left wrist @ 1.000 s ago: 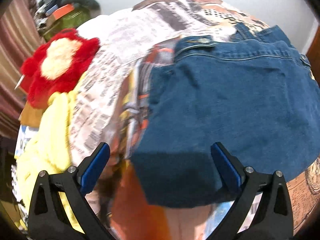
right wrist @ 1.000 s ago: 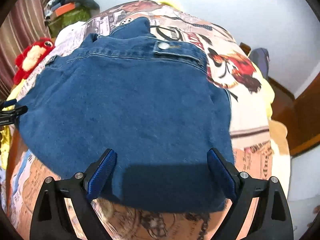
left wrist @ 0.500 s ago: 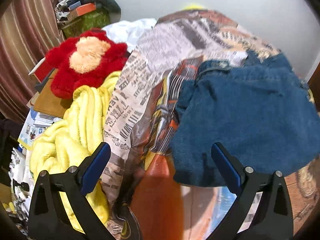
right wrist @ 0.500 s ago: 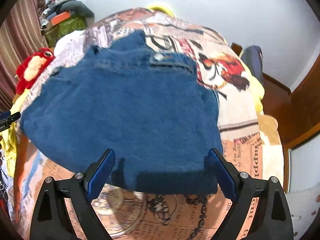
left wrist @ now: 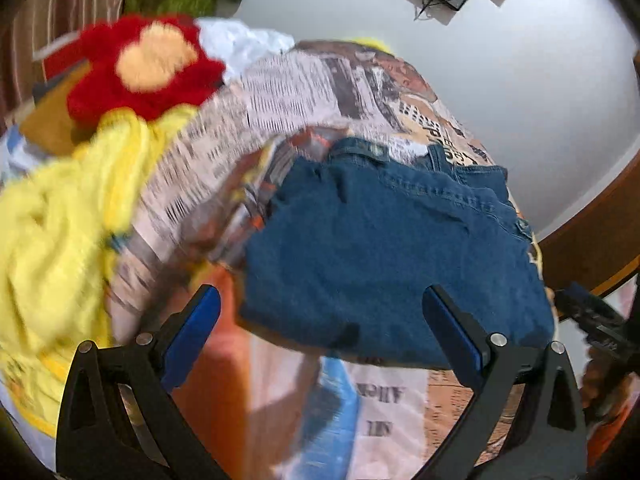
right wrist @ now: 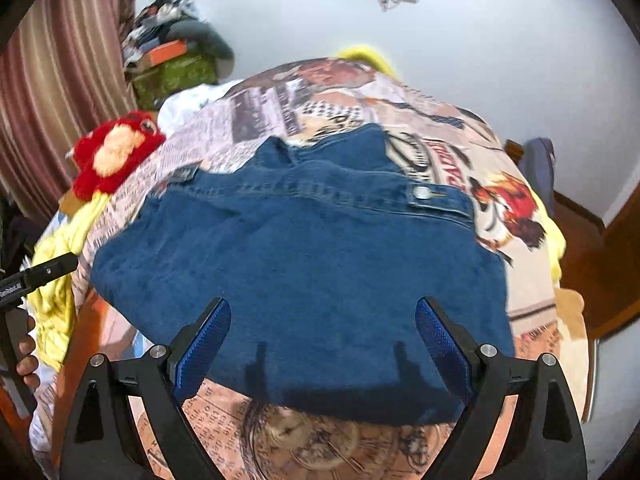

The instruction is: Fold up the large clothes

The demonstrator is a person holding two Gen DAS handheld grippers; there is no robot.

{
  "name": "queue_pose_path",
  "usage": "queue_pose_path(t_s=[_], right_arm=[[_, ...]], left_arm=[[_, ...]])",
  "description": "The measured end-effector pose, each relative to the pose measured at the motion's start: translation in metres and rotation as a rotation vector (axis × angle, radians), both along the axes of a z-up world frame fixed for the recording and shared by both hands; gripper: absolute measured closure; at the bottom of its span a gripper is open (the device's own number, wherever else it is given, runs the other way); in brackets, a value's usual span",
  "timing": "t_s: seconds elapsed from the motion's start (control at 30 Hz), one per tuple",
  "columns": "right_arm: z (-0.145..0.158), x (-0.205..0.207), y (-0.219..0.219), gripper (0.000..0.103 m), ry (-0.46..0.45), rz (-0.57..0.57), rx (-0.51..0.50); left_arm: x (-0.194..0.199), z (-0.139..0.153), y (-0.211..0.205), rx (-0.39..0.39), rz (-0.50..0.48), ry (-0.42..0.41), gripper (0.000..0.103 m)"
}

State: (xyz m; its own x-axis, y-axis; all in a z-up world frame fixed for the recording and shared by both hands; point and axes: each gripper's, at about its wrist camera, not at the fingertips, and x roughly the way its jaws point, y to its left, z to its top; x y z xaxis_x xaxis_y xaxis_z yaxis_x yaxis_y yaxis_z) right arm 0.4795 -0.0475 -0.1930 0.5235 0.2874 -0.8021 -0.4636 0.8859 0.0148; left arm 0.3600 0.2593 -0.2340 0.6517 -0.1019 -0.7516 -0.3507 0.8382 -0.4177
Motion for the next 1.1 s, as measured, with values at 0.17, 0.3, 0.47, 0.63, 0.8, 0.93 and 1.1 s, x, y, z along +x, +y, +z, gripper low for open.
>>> queue_pose_path(t_s=[0.17,0.3,0.47,0.63,0.8,0.93,1.1], right_arm=[[-0.037,0.007,0.027,0.01,0.056,0.051,-0.078],[-0.071,0.013,0.04,0.01,0.115,0.08,-0.129],[-0.084,0.024,0.029,0.0,0.164,0.037,-0.058],[-0.085,0.023,0.028,0.0,0.159,0.048,-0.047],[-0.084,0.024,0.028,0.0,0.173,0.055,-0.038],[-0.08,0.024,0.028,0.0,0.205,0.062,-0.043],[-0.07,0.021,0.026,0.0,0.24,0.065,-0.022]], left_arm=[[0.005,-0.039,-0.006,-0.19,-0.006,0.056,0.001],[0.014,-0.06,-0.015,-0.299,-0.044,0.074,0.001],[0.035,-0.069,-0.027,-0.351,-0.088,0.058,0.001],[0.063,-0.085,-0.019,-0.365,-0.017,0.074,0.021],[0.076,-0.09,-0.003,-0.378,0.123,0.057,0.041],[0.069,-0.072,0.001,-0.352,0.171,0.011,0.059],[0.052,-0.019,-0.006,-0.225,0.146,-0.082,0.07]])
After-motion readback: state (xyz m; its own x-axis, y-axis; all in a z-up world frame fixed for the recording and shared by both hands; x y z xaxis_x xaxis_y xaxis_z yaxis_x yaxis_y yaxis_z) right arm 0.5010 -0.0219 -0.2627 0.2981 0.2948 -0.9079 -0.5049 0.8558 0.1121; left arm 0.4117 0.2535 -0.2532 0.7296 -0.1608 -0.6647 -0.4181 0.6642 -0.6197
